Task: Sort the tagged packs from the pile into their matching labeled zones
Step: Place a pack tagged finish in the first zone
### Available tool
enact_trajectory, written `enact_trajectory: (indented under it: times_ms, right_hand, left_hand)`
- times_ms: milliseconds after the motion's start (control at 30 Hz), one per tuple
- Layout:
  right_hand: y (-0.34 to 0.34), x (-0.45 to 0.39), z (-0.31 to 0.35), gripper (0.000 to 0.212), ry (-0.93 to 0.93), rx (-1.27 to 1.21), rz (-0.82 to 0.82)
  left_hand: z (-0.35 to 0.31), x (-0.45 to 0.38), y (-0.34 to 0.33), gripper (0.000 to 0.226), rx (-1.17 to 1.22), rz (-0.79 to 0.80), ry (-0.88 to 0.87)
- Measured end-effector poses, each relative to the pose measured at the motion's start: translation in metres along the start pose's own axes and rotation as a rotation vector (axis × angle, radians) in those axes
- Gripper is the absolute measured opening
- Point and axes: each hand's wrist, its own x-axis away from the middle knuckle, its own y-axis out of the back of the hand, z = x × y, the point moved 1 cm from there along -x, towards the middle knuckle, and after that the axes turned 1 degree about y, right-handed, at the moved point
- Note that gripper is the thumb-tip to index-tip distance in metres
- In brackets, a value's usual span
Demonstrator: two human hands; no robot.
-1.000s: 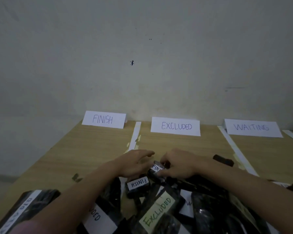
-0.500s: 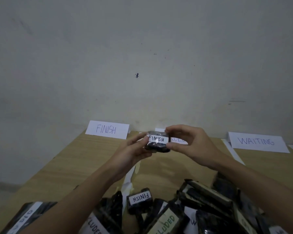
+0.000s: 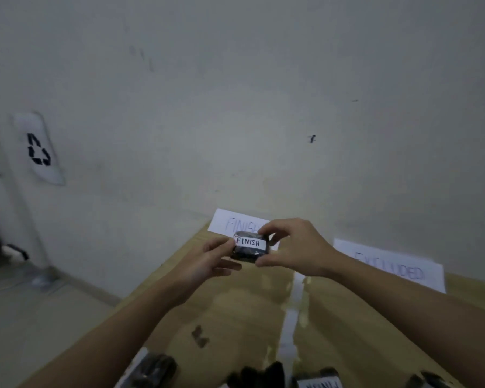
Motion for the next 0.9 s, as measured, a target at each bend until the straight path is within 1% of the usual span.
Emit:
enact_trajectory:
  times_ms: [67, 100, 133, 167, 200, 233, 267, 300, 367, 433, 567, 700, 733, 800, 833, 900]
  right_hand:
    - [-0.023, -0.031, -0.006, 0.048, -0.024, -0.008, -0.014]
    - [-0.037, -0.047, -0.009, 0.049, -0.037, -0.011, -0.022]
    - [-0.05, -0.061, -0.013, 0.049, -0.048, -0.012, -0.028]
    - [-0.063, -0.075, -0.017, 0.048, -0.061, -0.016, -0.03]
    - [-0.075, -0.088, -0.021, 0.046, -0.075, -0.02, -0.033]
    - [-0.087, -0.1, -0.025, 0.045, -0.09, -0.015, -0.037]
    - [-0.097, -0.11, -0.028, 0.043, -0.105, -0.003, -0.037]
    - [-0.106, -0.12, -0.032, 0.042, -0.12, 0.017, -0.034]
    - [-0.123, -0.138, -0.039, 0.039, -0.149, 0.035, -0.043]
    - [-0.136, -0.152, -0.045, 0.037, -0.173, 0.038, -0.063]
    - [-0.156, -0.172, -0.054, 0.037, -0.215, 0.085, -0.08]
    - [-0.162, -0.174, -0.061, 0.035, -0.246, 0.142, -0.003]
    - [-0.16, -0.172, -0.061, 0.039, -0.241, 0.153, 0.023]
    - [-0.152, -0.164, -0.056, 0.059, -0.192, 0.213, 0.085]
    - [-0.148, -0.158, -0.05, 0.061, -0.14, 0.242, 0.109]
    - [-0.142, -0.138, -0.029, 0.048, 0.013, 0.26, 0.136]
  left_hand:
    - [0.013, -0.01, 0.027, 0.031, -0.106, -0.105, 0.054]
    - [0.021, -0.016, 0.041, 0.03, -0.241, -0.153, 0.06]
    - [0.029, -0.02, 0.053, 0.031, -0.435, -0.174, 0.058]
    - [0.037, -0.023, 0.063, 0.04, -0.637, -0.16, 0.065]
    - [0.046, -0.026, 0.071, 0.054, -0.805, -0.122, 0.07]
    - [0.055, -0.028, 0.076, 0.067, -0.925, -0.074, 0.074]
    - [0.064, -0.03, 0.082, 0.073, -1.006, -0.032, 0.084]
    - [0.072, -0.032, 0.086, 0.071, -1.051, -0.005, 0.097]
    - [0.085, -0.034, 0.092, 0.065, -1.104, 0.015, 0.105]
    - [0.095, -0.035, 0.094, 0.066, -1.123, 0.005, 0.082]
    - [0.105, -0.034, 0.095, 0.068, -1.089, 0.006, 0.067]
    - [0.104, -0.033, 0.096, 0.068, -1.067, 0.0, 0.056]
    - [0.102, -0.032, 0.096, 0.068, -1.061, -0.003, 0.047]
    - [0.094, -0.029, 0.096, 0.065, -1.023, 0.004, 0.033]
    - [0.089, -0.027, 0.098, 0.061, -1.0, 0.005, 0.022]
    - [0.078, -0.021, 0.104, 0.049, -0.98, -0.021, 0.003]
